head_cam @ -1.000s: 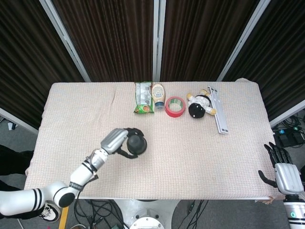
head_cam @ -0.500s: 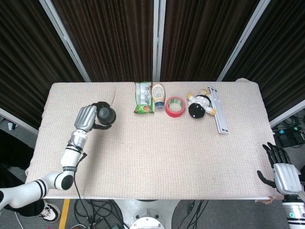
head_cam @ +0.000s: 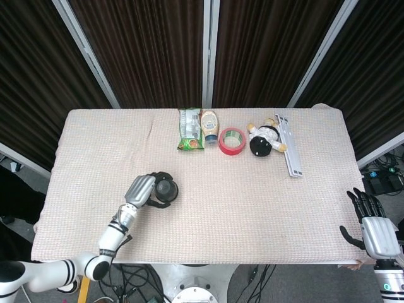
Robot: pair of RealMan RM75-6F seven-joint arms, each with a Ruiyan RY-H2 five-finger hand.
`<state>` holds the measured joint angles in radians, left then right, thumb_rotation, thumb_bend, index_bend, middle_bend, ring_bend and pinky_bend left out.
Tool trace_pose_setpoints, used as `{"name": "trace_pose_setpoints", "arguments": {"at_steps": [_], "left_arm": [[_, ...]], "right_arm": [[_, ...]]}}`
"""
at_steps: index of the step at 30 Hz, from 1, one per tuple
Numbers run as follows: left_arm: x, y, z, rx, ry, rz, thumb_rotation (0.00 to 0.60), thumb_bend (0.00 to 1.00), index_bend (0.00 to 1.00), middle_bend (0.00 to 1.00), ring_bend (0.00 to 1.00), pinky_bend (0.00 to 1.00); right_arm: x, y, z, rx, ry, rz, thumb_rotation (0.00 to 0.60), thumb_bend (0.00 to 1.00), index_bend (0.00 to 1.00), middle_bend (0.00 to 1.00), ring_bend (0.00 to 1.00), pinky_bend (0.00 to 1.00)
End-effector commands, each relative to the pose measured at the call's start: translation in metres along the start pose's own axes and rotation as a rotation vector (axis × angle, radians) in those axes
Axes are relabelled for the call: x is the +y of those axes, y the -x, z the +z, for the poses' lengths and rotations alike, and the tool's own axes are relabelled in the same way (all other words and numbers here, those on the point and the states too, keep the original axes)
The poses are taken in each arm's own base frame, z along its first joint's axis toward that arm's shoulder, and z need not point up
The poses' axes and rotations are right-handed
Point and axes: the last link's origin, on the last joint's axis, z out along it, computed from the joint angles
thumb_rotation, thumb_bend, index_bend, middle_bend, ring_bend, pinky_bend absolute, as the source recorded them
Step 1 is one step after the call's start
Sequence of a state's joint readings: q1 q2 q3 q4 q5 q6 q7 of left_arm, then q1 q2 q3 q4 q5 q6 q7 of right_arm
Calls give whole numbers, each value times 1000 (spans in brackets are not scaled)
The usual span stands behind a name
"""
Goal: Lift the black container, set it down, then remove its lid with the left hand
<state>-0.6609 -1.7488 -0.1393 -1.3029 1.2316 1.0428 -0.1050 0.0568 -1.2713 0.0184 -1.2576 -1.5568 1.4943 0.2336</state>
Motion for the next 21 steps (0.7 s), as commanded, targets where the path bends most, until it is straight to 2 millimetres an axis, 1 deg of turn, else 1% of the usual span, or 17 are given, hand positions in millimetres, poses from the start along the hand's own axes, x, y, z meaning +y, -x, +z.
{"name": "trace_pose_setpoints", "arguments": {"at_steps": [1, 4, 6, 8, 12, 14, 17, 18, 20, 21], "left_arm": [[0, 8, 5, -3, -4, 0, 600, 167, 305, 464, 349, 403], [-3, 16, 7, -16, -14, 2, 600, 160, 275, 463, 348, 397], [-5, 21, 8, -36, -16, 9, 600, 145, 186, 442, 332, 378], [-8, 25, 9, -35, -17, 10, 600, 134, 139, 422, 317, 364], [-10, 29, 12, -29, -21, 7, 600, 130, 136, 414, 309, 355], [-11, 32, 12, -27, -19, 9, 600, 127, 128, 394, 286, 334], [-12, 35, 11, -28, 2, 39, 600, 103, 92, 290, 185, 245], [-12, 35, 11, -31, 9, 51, 600, 84, 79, 224, 130, 202], [-12, 36, 10, -36, 20, 50, 600, 62, 71, 159, 83, 170], [-12, 37, 10, -37, 23, 47, 600, 49, 70, 145, 75, 164]], "right_arm": [[1, 0, 0, 0, 2, 0, 600, 210, 0, 0, 0, 44], [1, 1, 0, -3, 4, 2, 600, 208, 0, 0, 0, 44], [1, 2, 0, -5, 4, 4, 600, 207, 0, 0, 0, 44], [2, 1, 0, -3, 5, 3, 600, 207, 0, 0, 0, 44], [3, 1, 0, -4, 10, 3, 600, 207, 0, 0, 0, 44], [4, 2, 1, -7, 12, 3, 600, 207, 0, 0, 0, 44], [5, 2, 0, -7, 14, 5, 600, 207, 0, 0, 0, 44], [5, 1, 0, -7, 14, 4, 600, 207, 0, 0, 0, 44], [5, 1, 0, -7, 13, 5, 600, 207, 0, 0, 0, 44], [5, 1, 0, -8, 12, 5, 600, 206, 0, 0, 0, 44]]}}
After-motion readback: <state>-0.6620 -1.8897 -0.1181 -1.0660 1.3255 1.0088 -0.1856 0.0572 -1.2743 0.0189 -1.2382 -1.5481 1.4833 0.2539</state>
